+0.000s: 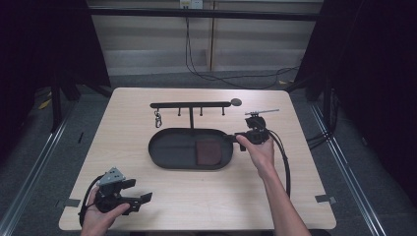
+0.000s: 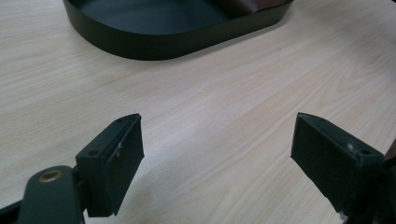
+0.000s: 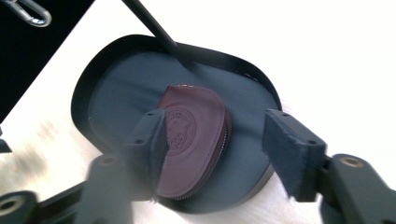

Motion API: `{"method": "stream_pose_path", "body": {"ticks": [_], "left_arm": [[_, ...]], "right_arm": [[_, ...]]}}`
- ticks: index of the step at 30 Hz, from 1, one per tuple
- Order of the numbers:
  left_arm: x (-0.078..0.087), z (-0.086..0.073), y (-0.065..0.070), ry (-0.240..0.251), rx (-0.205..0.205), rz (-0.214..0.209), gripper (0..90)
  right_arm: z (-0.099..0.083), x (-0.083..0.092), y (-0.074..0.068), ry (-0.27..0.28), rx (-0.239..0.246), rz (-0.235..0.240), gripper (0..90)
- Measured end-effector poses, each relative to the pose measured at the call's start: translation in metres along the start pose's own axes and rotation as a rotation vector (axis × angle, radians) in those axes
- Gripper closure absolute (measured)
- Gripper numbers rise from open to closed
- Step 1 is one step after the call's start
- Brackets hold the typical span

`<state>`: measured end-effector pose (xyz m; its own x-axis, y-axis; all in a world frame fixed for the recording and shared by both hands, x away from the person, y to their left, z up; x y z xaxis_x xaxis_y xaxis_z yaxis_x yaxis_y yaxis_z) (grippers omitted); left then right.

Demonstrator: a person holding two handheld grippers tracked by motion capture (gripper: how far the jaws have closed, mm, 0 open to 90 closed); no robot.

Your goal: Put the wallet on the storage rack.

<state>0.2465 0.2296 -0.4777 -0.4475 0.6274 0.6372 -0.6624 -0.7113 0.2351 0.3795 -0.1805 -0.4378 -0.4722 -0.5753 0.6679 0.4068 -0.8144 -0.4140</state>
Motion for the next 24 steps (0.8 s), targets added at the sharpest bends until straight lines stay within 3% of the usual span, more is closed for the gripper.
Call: {"method": "stream_pose_path", "body": {"ticks": [5,11,24], "left_arm": [[0.001,0.0,-0.004,0.013,0.035,0.022,16.9],[0.002,0.001,-0.005,0.011,0.033,0.017,16.8],[0.0,0.002,-0.007,-0.006,0.047,0.006,16.5]], "right_arm": [[-0.011,0.009,0.003,-0.002,0.009,-0.013,28.2],[-0.022,0.021,0.002,-0.006,0.025,-0.039,19.4],[-0.056,0.055,0.013,0.025,0.031,-0.07,15.7]]}}
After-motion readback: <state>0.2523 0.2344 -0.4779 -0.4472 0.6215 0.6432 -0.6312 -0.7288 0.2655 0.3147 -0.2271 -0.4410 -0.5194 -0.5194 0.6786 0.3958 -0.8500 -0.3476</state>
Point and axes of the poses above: each handheld gripper's, and its own axes: x roughly backward along the jaws, z roughly out of its top, y roughly to its right, the point moved 2 cm from there along -x, roughly forward along the jaws
